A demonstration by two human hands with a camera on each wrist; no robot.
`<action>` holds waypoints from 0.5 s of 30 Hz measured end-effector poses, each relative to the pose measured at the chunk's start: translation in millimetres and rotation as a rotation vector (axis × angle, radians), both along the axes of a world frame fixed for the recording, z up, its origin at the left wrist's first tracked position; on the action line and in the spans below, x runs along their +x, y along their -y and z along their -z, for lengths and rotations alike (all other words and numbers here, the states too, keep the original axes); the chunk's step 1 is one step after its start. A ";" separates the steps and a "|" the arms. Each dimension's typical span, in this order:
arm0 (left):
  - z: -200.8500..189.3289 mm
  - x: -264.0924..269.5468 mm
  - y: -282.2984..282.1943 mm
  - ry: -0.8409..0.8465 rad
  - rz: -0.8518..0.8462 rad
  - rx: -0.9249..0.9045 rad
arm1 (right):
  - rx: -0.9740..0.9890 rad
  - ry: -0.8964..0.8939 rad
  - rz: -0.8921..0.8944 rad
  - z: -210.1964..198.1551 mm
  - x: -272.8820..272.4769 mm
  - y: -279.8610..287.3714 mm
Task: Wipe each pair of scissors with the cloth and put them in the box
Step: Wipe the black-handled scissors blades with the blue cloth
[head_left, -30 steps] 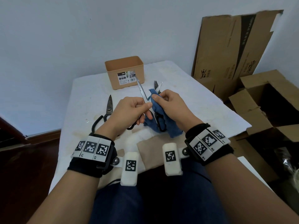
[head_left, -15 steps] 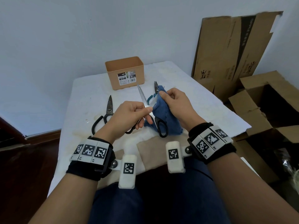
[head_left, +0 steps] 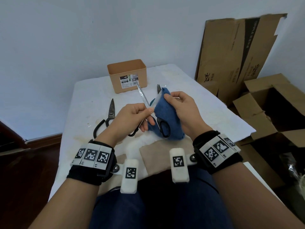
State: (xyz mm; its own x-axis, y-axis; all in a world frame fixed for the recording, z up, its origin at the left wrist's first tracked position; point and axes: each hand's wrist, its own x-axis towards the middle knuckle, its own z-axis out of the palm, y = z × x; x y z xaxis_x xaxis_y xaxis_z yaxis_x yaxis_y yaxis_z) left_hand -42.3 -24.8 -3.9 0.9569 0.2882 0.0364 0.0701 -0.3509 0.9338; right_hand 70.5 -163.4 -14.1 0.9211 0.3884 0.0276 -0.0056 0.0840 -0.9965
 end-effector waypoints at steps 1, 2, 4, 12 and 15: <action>1.1 1.1 -0.1 0.000 0.004 -0.013 | 0.008 -0.007 -0.022 0.1 -1.4 -1.6; 1.7 1.8 0.2 0.000 0.007 -0.022 | 0.001 -0.009 -0.036 0.5 -1.9 -3.2; 2.0 2.8 1.4 0.002 0.010 -0.017 | -0.043 -0.001 -0.048 0.5 -1.5 -6.3; 1.0 2.3 1.3 -0.027 0.029 0.047 | -0.192 0.093 -0.068 -2.0 -1.4 -11.3; 0.2 2.5 2.1 -0.031 0.025 0.044 | -0.237 0.138 -0.047 -2.1 -2.1 -12.2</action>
